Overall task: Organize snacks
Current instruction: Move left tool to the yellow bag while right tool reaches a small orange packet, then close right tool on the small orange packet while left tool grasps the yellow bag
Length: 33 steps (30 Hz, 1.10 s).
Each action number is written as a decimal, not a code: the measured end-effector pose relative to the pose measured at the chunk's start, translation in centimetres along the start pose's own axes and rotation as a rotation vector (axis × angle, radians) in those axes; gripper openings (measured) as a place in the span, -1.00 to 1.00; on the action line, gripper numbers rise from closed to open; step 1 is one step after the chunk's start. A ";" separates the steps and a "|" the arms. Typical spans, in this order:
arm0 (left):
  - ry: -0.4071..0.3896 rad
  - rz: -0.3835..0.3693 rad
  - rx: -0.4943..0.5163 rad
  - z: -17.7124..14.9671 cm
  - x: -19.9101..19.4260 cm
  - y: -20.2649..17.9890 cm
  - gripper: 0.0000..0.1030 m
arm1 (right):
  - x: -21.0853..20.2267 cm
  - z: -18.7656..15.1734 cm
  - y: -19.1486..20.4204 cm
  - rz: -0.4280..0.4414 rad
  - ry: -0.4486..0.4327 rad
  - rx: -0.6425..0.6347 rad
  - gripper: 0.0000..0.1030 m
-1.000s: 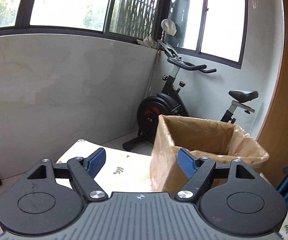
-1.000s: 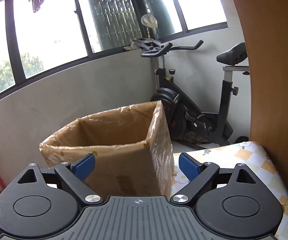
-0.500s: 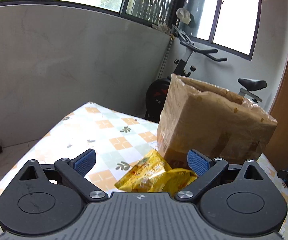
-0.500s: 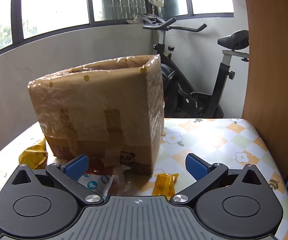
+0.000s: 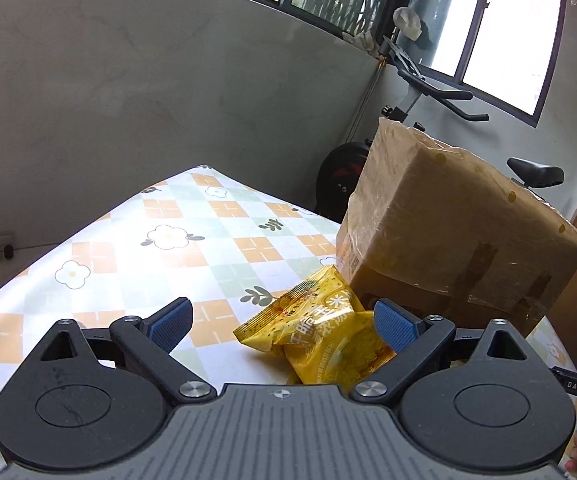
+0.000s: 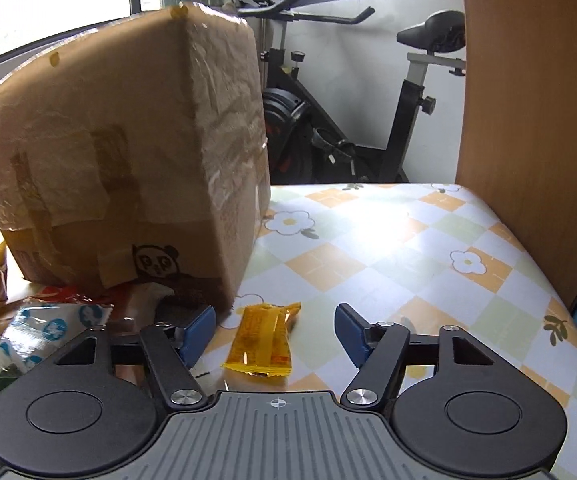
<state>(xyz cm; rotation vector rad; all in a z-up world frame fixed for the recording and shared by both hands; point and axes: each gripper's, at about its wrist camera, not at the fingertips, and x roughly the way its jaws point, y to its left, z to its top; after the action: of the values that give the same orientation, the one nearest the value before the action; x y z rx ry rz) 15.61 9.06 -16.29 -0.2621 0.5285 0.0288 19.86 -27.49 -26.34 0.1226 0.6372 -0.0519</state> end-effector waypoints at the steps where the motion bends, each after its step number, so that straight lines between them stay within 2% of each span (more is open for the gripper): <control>1: 0.000 0.005 0.004 -0.1 0.1 0.0 0.89 | 0.5 -0.1 -0.1 0.001 0.005 0.005 0.14; 8: 0.007 0.044 -0.012 -0.3 0.1 0.2 0.88 | 2.6 0.0 0.7 0.009 0.028 -0.024 0.08; 11: 0.018 0.045 -0.015 -0.3 0.3 0.1 0.88 | 3.1 -0.1 0.9 0.015 0.049 -0.031 -0.08; 15: 0.036 0.038 0.032 -0.6 1.1 -0.5 0.88 | 3.3 -0.4 1.2 0.017 0.055 -0.058 -0.33; 22: 0.099 0.002 0.109 -1.5 3.3 -1.7 0.88 | 2.8 -1.0 2.0 0.038 0.023 -0.114 -0.39; 25: 0.134 -0.021 0.048 -1.0 3.9 -1.7 0.88 | 2.3 -1.3 2.6 0.026 -0.003 -0.150 -0.39; 27: 0.142 -0.045 -0.029 -0.6 4.1 -1.5 0.88 | 2.3 -1.3 2.8 0.021 -0.008 -0.162 -0.39; 31: 0.189 -0.072 -0.211 0.2 5.5 -1.0 0.88 | 2.6 -1.3 2.8 0.026 0.002 -0.169 -0.40; 33: 0.218 -0.082 -0.347 0.1 6.3 -0.6 0.88 | 2.6 -1.2 2.9 0.023 0.006 -0.176 -0.40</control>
<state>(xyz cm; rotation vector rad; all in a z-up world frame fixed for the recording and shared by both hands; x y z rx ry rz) 21.15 8.25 -19.21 -0.6306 0.7292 0.0124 21.48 -24.49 -28.60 -0.0404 0.6436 0.0266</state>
